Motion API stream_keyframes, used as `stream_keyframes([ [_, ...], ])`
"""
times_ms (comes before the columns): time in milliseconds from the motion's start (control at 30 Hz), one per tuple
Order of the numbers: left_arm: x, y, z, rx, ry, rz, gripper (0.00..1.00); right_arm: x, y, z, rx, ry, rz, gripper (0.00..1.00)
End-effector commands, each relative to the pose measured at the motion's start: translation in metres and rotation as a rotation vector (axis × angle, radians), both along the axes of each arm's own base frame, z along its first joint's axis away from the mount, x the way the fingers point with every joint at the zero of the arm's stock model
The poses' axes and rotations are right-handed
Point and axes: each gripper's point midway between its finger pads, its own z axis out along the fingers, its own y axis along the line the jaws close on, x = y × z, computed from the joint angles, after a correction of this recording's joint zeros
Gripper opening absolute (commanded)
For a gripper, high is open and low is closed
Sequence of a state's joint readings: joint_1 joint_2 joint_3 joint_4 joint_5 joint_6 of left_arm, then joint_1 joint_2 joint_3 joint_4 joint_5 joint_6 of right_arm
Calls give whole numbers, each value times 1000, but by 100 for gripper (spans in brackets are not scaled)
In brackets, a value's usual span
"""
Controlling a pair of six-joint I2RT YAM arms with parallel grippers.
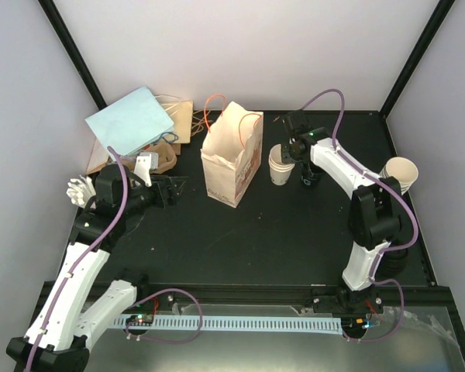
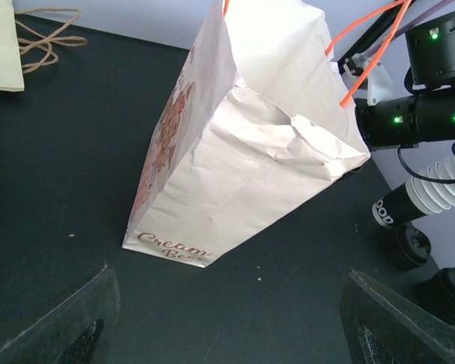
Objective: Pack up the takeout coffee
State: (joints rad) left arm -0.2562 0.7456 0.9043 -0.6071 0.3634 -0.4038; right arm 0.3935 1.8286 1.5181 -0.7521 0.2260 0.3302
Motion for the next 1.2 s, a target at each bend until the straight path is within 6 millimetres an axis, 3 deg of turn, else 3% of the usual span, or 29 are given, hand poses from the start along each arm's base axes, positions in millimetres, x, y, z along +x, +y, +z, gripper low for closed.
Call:
stream_keyframes([
  [0, -6, -2, 2, -26, 14, -15, 82, -2, 0, 31, 4, -58, 10, 3],
  [167, -9, -10, -7, -56, 48, -47, 82, -11, -1, 45, 19, -76, 28, 15],
  [267, -10, -14, -10, -66, 68, -63, 82, -14, 0, 44, 24, -70, 42, 1],
  [400, -12, -16, -12, -67, 80, -72, 82, -16, 0, 38, 18, -53, 45, 2],
  [500, -13, -16, -15, -65, 89, -74, 82, -14, -2, 35, 8, -48, 36, 30],
  [600, -13, -16, -15, -63, 92, -74, 82, -11, -5, 33, -15, -45, 20, 36],
  [967, -12, -16, -17, -56, 96, -70, 82, -4, -9, 14, -52, -18, -6, 25],
  [1167, -11, -16, -17, -57, 95, -67, 82, -4, -7, 17, -39, -25, -3, 5],
])
